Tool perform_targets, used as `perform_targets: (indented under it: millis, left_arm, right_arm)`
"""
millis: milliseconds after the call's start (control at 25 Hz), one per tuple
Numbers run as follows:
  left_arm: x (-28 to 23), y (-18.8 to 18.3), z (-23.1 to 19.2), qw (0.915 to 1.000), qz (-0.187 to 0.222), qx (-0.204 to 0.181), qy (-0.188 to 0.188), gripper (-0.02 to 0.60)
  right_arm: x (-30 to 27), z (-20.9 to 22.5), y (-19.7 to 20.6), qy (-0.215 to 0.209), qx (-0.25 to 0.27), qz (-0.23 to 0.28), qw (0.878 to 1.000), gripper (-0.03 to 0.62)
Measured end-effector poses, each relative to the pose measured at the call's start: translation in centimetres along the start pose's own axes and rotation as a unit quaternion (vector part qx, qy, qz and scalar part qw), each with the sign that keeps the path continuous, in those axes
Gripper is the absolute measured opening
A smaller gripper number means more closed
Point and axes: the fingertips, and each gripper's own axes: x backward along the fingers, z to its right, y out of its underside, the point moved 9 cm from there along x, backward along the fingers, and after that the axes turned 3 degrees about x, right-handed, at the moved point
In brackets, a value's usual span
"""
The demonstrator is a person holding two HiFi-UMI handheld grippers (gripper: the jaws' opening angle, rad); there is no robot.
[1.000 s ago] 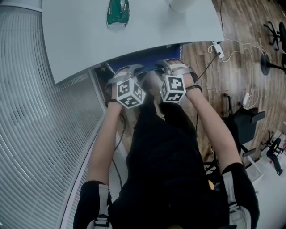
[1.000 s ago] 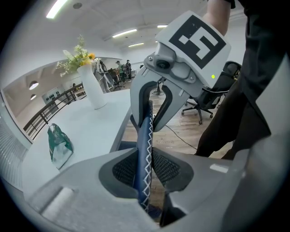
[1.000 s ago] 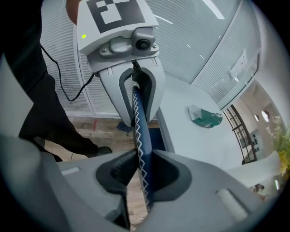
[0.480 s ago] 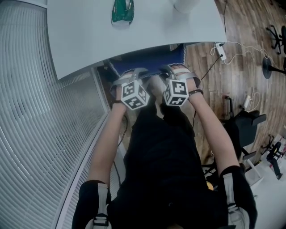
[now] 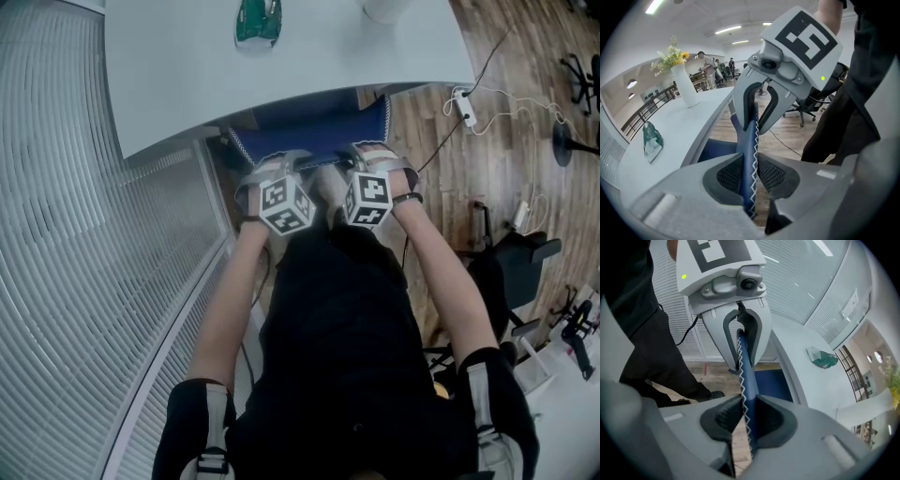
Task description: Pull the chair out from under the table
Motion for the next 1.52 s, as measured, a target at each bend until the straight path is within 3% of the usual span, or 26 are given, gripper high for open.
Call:
perform_targets:
  millis: [280, 760, 1000, 1520]
  left_arm:
    - [-0.4, 0.4, 4.3, 0.9995, -0.029, -0.002, 0.012, 0.091]
    - [0.0, 0.0, 10.6, 0.9992, -0.030, 0.015, 0.023, 0.091]
    - [0.2, 0.5, 13.7, 0.9983, -0.053, 0.015, 0.017, 0.091]
    - [1.6, -0.4, 21.6, 0.9981, -0.053, 0.031, 0.004, 0.089]
  right_arm:
    - [0.4, -4.2, 0.4, -0.031, 0.004, -0.004, 1.000, 0.080]
    - [2.6, -9.6, 1.1, -0.054, 0.011, -0.005, 0.998, 0.080]
    - [2.9, -12.9, 1.0, -0.062, 0.007, -0.010, 0.998, 0.080]
    - [6.8, -19.5, 1.6, -0.073, 0.003, 0.004, 0.997, 0.080]
